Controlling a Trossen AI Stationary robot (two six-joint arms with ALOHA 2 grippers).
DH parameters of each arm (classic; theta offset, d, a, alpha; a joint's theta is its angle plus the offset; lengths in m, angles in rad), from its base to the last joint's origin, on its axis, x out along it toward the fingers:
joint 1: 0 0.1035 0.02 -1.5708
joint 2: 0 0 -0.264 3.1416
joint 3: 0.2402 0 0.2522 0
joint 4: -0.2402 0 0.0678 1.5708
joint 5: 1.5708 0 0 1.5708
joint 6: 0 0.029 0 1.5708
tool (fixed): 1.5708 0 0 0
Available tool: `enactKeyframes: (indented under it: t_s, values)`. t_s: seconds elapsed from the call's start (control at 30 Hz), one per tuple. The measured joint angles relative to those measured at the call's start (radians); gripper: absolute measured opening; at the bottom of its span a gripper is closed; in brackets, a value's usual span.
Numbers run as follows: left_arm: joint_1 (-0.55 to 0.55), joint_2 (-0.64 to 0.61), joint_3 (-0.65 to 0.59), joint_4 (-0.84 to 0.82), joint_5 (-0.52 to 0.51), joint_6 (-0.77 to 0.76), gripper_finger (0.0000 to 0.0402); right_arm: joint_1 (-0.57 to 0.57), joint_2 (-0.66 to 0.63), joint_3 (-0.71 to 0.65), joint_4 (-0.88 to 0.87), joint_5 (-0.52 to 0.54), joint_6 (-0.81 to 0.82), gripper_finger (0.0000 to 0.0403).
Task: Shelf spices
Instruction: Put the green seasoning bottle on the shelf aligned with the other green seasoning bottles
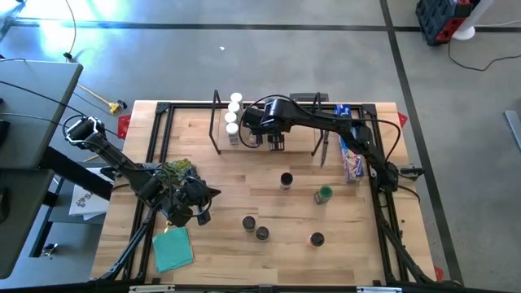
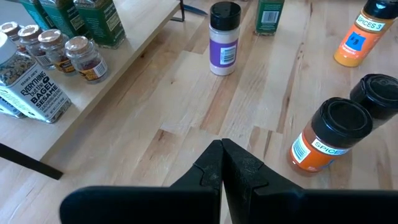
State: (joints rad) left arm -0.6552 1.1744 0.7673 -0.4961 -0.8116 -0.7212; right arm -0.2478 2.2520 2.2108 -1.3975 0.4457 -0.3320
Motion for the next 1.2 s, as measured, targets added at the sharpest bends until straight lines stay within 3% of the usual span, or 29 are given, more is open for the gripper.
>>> enactKeyframes:
  t_s: [0.43,1.0,1.2]
  values:
    - [0.0,0.0,0.0,0.0,0.001,0.0,0.0,0.005,0.0,0.0,0.065,0.069,0.061,0.0257]
    - [0.0,0.0,0.0,0.0,0.002,0.0,0.0,0.086,-0.033,0.0,0.092,0.177,-0.08,0.0257]
    - [0.0,0.0,0.0,-0.001,0.008,0.0,0.0,0.132,-0.091,0.0,0.038,0.141,0.011,0.0257]
